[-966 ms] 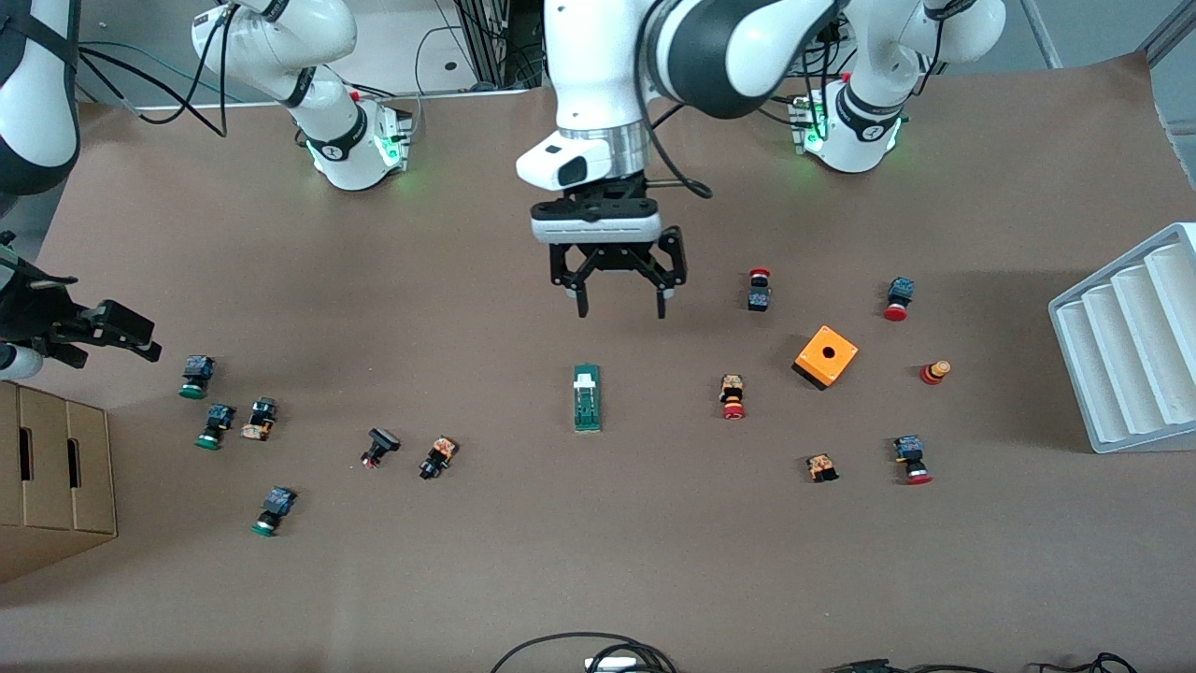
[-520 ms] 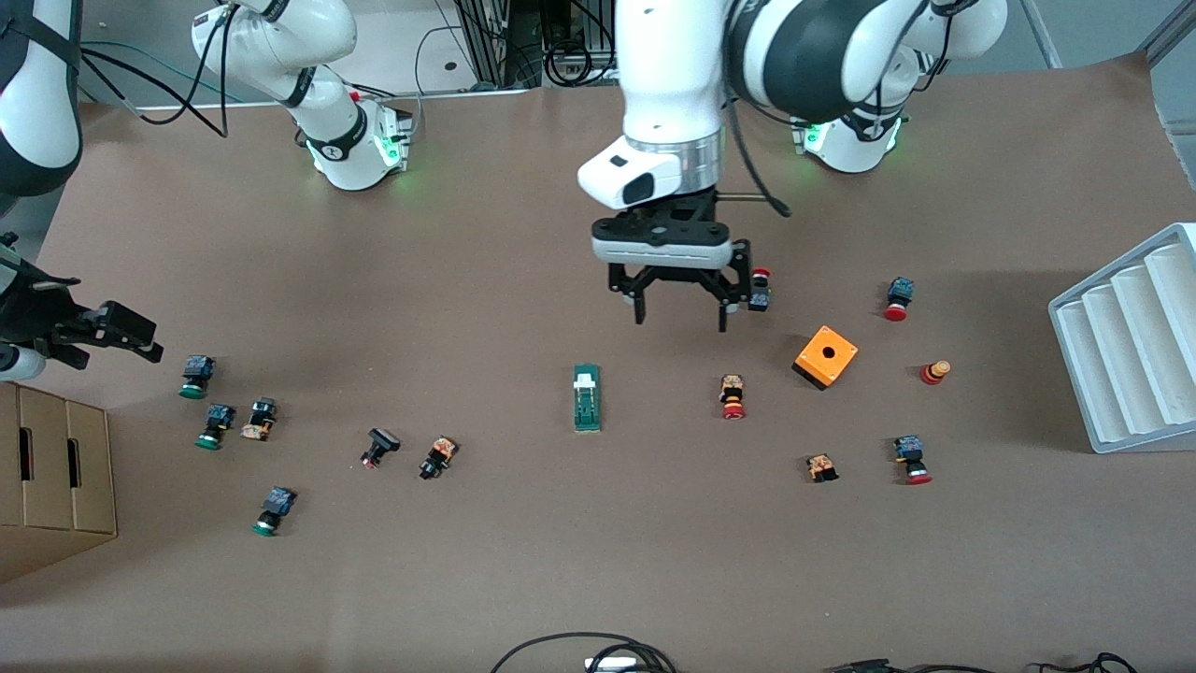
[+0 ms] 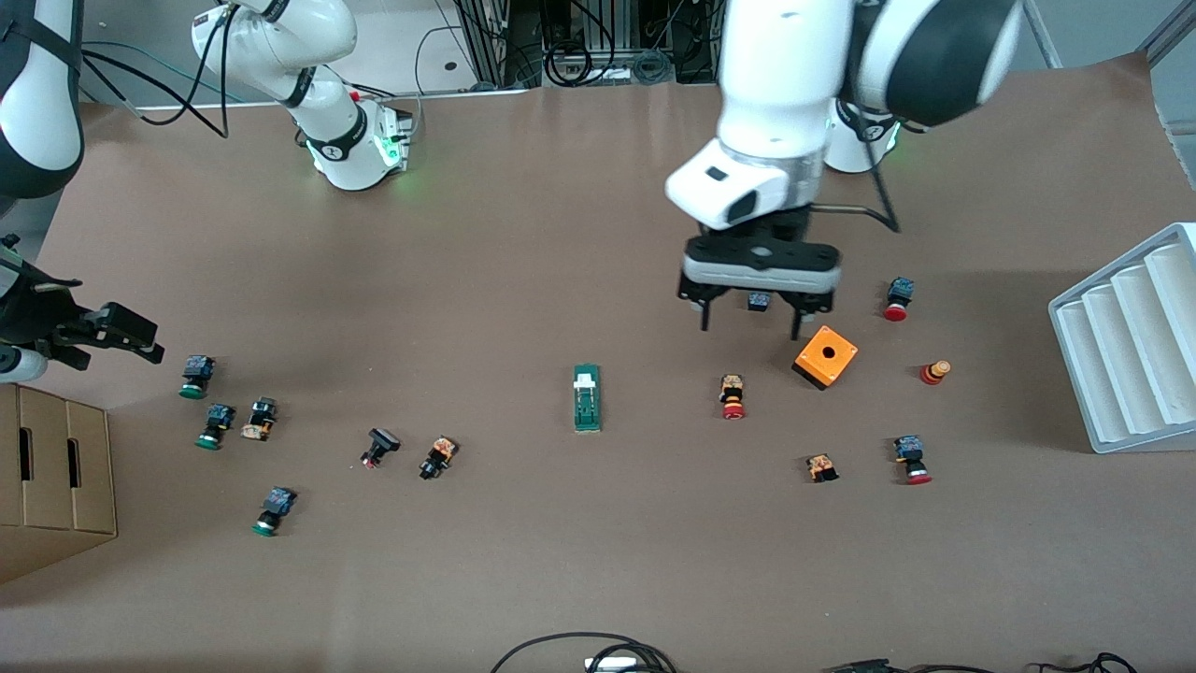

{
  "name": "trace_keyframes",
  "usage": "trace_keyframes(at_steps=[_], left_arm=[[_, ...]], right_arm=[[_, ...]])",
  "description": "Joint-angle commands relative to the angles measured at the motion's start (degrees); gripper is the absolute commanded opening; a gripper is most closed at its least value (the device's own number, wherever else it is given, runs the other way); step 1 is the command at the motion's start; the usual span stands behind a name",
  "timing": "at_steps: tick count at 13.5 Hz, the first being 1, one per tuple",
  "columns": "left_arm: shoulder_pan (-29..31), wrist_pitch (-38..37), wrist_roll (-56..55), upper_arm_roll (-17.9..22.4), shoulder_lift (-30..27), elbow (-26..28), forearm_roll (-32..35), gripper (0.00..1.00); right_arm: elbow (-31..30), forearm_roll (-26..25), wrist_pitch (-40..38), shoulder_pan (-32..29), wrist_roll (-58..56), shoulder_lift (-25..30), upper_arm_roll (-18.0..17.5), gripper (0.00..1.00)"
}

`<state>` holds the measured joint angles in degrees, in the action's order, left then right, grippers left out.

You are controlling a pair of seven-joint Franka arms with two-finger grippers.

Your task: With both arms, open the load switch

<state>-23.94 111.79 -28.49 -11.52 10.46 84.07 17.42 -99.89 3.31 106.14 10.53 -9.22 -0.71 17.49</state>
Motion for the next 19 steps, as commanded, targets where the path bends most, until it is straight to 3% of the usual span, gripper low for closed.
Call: trace_keyframes(at_steps=[1, 8, 10, 14, 19], left_arm=[[1.00, -0.17, 1.59, 3.24, -2.38, 1.80, -4.57, 1.00], [5.47, -7.37, 3.26, 14.94, -4.74, 3.02, -13.72, 1.00], [11.18, -7.64, 3.53, 15.03, -8.16, 6.70, -16.69, 1.00], [19.53, -16.59, 15.89, 15.21, -8.27, 3.83, -18.11, 1.00], [21.13, -24.07, 16.54, 15.65, -9.76, 3.47, -19.00, 1.00]], right_arm=[[1.01, -1.46, 0.29, 0.37, -0.19, -0.43, 0.18, 1.00], [1.01, -1.46, 0.56, 0.37, -0.19, -0.43, 0.18, 1.00], [1.01, -1.46, 0.91, 0.37, -0.19, -0.43, 0.18, 1.00], [1.01, -1.46, 1.00, 0.37, -0.19, -0.43, 0.18, 1.00], [1.01, -1.46, 1.00, 0.37, -0.19, -0.43, 0.18, 1.00]])
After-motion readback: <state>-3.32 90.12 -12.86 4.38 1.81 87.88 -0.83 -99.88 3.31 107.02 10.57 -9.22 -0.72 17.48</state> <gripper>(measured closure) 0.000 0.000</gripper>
